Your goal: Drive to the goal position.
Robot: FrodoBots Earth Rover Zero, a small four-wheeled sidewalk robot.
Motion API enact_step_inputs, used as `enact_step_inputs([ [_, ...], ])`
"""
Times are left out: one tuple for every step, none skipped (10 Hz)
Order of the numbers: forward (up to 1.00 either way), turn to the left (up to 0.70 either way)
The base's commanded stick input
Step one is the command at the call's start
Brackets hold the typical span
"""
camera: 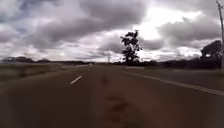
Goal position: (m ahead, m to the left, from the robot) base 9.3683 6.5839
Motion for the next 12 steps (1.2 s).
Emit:
enact_step_inputs([
  [1.0,0.04],
  [1.0,0.04],
  [1.0,0.04],
  [1.0,0.04],
  [1.0,0.04],
  [1.0,0.04],
  [1.0,0.04],
  [1.0,0.04],
  [1.0,0.04],
  [1.0,0.04],
  [1.0,0.04],
  [1.0,0.04],
])
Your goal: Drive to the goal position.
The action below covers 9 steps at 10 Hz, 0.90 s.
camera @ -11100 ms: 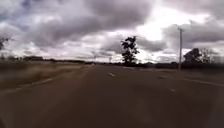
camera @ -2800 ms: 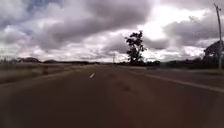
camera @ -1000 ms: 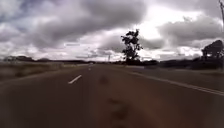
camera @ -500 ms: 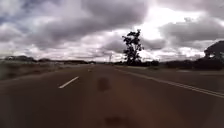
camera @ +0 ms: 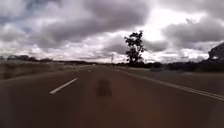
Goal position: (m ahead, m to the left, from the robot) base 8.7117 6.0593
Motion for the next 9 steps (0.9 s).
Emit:
enact_step_inputs([
  [1.0,0.04],
  [1.0,0.04],
  [1.0,0.04],
  [1.0,0.04],
  [1.0,0.04],
  [1.0,0.04],
  [1.0,0.04],
  [1.0,0.04],
  [1.0,0.04],
])
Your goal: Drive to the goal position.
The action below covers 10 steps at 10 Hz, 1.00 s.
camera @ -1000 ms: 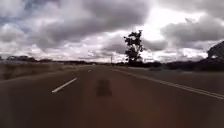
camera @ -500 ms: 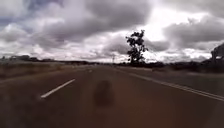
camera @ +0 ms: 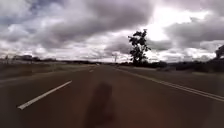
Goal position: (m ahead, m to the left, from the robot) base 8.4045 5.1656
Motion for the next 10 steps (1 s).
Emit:
enact_step_inputs([
  [1.0,0.04],
  [1.0,0.04],
  [1.0,0.44],
  [1.0,0.44],
  [1.0,0.44],
  [1.0,0.44],
  [1.0,0.4],
  [1.0,0.27],
  [1.0,0.04],
  [1.0,0.04],
])
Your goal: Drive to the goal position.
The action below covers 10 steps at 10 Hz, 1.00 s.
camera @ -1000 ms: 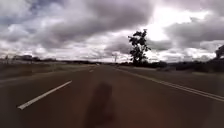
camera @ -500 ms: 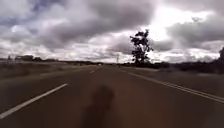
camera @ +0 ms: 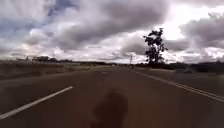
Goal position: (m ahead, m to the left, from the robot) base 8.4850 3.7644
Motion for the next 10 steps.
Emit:
enact_step_inputs([
  [1.0,0.04],
  [1.0,0.04],
  [1.0,0.04],
  [1.0,0.04],
  [1.0,0.04],
  [1.0,0.04],
  [1.0,0.04],
  [1.0,0.04],
  [1.0,0.04],
  [1.0,0.04],
])
